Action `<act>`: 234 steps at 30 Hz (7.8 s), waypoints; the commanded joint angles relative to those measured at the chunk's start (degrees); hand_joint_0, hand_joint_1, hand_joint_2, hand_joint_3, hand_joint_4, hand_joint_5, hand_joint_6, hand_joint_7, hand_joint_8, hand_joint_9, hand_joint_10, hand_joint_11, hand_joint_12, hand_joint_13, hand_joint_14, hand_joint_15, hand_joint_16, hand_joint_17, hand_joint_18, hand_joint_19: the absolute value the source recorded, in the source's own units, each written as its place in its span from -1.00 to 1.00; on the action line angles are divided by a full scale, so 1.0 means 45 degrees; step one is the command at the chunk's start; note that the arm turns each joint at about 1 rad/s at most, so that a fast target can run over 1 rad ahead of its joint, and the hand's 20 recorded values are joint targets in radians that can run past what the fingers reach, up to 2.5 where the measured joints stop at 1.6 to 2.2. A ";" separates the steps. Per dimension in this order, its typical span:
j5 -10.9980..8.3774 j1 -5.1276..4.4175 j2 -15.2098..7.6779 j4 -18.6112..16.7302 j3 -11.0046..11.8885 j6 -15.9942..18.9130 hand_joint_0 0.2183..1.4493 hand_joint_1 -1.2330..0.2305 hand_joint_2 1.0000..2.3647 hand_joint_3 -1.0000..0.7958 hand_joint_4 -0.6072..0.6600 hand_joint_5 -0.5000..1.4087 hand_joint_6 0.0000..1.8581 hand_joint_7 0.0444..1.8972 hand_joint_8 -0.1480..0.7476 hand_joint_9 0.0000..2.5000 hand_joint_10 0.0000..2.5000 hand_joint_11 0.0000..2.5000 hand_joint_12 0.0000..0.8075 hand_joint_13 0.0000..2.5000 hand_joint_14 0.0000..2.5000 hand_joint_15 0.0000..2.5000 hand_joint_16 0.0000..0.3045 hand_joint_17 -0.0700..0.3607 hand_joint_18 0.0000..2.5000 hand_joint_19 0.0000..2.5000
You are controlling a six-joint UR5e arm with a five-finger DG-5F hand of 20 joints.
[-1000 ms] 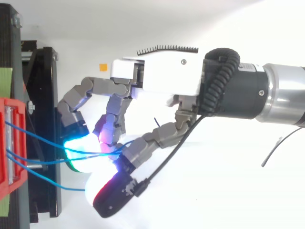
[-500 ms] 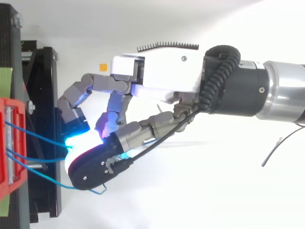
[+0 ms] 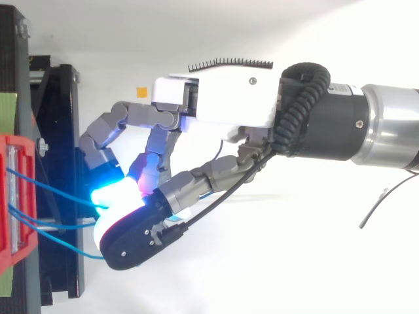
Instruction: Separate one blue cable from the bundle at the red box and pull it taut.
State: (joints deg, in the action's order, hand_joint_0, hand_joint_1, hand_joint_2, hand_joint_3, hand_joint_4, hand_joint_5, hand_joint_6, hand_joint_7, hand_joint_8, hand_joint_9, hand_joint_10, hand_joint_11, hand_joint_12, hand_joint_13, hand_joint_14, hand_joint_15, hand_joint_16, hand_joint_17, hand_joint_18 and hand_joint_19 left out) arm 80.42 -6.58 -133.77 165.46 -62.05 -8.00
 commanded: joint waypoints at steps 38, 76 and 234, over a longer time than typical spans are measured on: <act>0.0000 -0.0002 0.0000 0.0048 0.0000 0.0000 -0.63 -0.36 -1.00 -0.44 0.10 -0.63 -0.04 0.15 0.02 0.02 -0.98 0.11 0.05 -0.29 -0.98 -0.44 -0.58 -0.01 -0.32 -0.36; 0.0039 0.0017 0.0000 0.0068 0.0019 0.0000 -0.32 -0.80 -1.00 -0.44 0.00 -0.65 -0.03 0.23 -0.17 -0.18 -0.98 0.03 -0.08 -0.58 -0.98 -0.62 -0.66 -0.14 -0.63 -0.60; 0.1289 -0.0061 0.1738 -0.0967 -0.3067 0.1934 -0.34 -0.35 -0.97 0.15 -0.11 -0.61 -0.05 0.31 -0.05 0.01 -0.34 0.40 -0.08 -0.07 0.31 0.20 -0.69 -0.18 0.01 0.08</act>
State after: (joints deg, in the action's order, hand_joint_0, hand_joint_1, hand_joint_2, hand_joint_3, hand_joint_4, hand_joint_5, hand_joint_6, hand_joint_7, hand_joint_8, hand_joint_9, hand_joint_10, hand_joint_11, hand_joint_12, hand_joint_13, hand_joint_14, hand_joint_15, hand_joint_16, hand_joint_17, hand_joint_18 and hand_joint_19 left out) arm 86.28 -6.86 -125.95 161.04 -75.85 0.72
